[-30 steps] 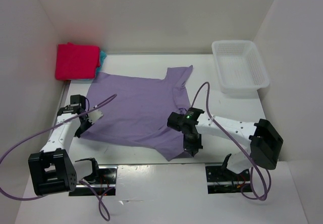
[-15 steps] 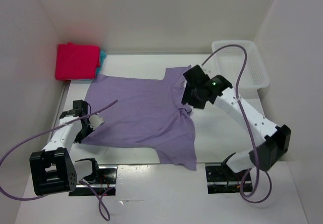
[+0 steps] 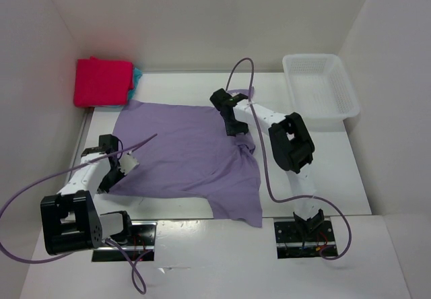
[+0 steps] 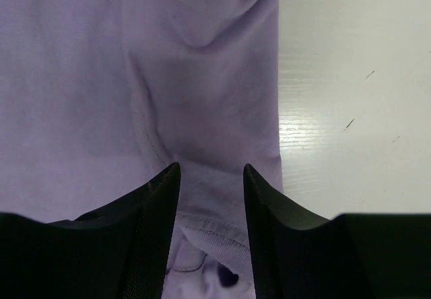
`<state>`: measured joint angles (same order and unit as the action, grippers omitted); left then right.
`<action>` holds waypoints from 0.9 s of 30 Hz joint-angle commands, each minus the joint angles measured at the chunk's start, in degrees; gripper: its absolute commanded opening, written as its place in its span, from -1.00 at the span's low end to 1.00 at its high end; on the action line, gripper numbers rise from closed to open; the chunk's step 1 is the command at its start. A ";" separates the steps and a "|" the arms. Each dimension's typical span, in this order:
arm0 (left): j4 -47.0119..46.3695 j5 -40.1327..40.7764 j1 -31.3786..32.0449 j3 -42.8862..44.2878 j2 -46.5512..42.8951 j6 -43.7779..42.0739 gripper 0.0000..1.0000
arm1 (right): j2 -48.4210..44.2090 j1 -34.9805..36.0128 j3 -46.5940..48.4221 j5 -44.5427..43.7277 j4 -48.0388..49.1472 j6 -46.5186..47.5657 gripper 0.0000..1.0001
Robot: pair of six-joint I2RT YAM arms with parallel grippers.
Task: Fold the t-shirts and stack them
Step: Flatten out the tshirt
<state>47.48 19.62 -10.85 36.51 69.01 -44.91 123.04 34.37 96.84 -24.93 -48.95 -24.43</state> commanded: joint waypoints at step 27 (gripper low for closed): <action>0.77 1.13 -0.40 2.16 2.88 1.75 -0.74 | -0.17 2.90 -0.25 -3.81 1.14 5.26 -0.36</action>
<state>47.35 19.84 -10.85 37.04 71.55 -44.34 122.52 37.15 96.25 -26.65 -48.29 -19.33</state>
